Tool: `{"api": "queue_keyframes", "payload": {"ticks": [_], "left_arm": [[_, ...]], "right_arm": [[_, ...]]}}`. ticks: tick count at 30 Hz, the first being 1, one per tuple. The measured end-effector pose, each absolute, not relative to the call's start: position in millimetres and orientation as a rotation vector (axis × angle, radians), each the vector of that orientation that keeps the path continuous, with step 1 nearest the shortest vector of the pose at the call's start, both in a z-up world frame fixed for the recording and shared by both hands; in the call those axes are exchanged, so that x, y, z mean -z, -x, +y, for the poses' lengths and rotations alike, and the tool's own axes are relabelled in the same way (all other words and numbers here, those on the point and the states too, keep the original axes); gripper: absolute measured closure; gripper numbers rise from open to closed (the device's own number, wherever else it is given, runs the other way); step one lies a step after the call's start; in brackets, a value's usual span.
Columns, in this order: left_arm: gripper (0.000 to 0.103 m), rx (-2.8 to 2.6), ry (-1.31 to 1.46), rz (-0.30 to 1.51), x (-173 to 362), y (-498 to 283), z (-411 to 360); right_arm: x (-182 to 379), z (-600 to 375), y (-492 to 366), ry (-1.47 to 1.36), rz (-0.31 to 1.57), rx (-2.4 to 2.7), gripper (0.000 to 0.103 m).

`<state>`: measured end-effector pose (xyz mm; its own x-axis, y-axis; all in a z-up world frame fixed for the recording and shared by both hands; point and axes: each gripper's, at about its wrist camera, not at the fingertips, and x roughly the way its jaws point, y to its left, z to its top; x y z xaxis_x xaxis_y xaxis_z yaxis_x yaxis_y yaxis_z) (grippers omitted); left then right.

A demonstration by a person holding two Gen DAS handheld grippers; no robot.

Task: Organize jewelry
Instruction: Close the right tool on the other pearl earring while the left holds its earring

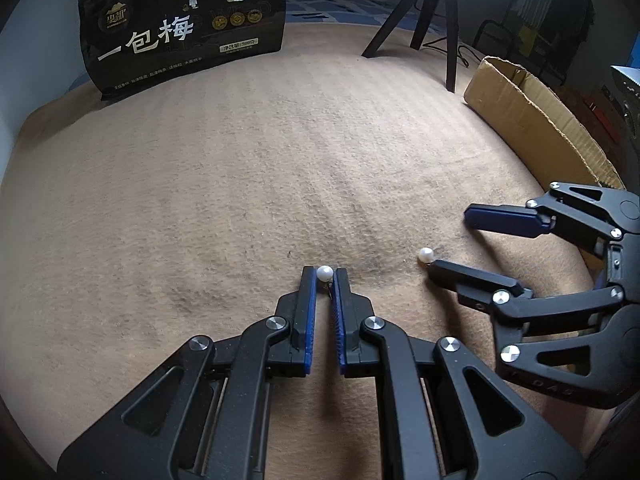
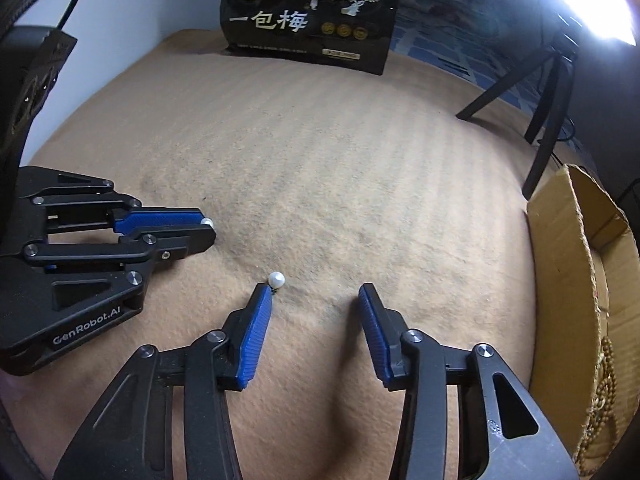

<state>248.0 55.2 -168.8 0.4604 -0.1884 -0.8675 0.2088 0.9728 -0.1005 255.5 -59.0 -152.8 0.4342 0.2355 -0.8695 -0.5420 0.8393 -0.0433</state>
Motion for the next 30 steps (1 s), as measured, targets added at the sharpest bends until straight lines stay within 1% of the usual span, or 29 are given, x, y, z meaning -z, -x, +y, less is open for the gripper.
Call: {"api": "queue_keyframes", "payload": {"ticks": [4, 6, 10, 26, 27, 28, 30], "left_arm": [[0.095, 0.248, -0.021, 1.063, 168.7, -248.2, 55.3], [0.095, 0.249, -0.02, 1.063, 168.5, -247.4, 55.5], [0.095, 0.248, -0.021, 1.063, 168.6, -247.5, 54.9], [0.095, 0.249, -0.02, 1.063, 168.7, -247.2, 55.7], [0.095, 0.249, -0.02, 1.062, 168.7, -247.1, 55.6], [0.095, 0.25, -0.02, 1.062, 168.6, -247.0, 55.4], [0.095, 0.249, -0.018, 1.062, 168.3, -247.1, 55.6]], "right_arm": [[154.1, -53.6, -253.6, 0.339, 1.009, -0.514, 0.072], [154.7, -51.3, -252.1, 0.347, 1.003, -0.519, 0.073], [155.0, -49.5, -251.9, 0.346, 0.999, -0.537, 0.079], [157.9, -46.3, -254.8, 0.333, 0.989, -0.565, 0.08], [158.3, -46.0, -255.3, 0.33, 0.989, -0.564, 0.082], [158.6, -46.1, -255.9, 0.326, 0.989, -0.565, 0.09], [158.8, -46.8, -256.6, 0.323, 0.99, -0.555, 0.096]]}}
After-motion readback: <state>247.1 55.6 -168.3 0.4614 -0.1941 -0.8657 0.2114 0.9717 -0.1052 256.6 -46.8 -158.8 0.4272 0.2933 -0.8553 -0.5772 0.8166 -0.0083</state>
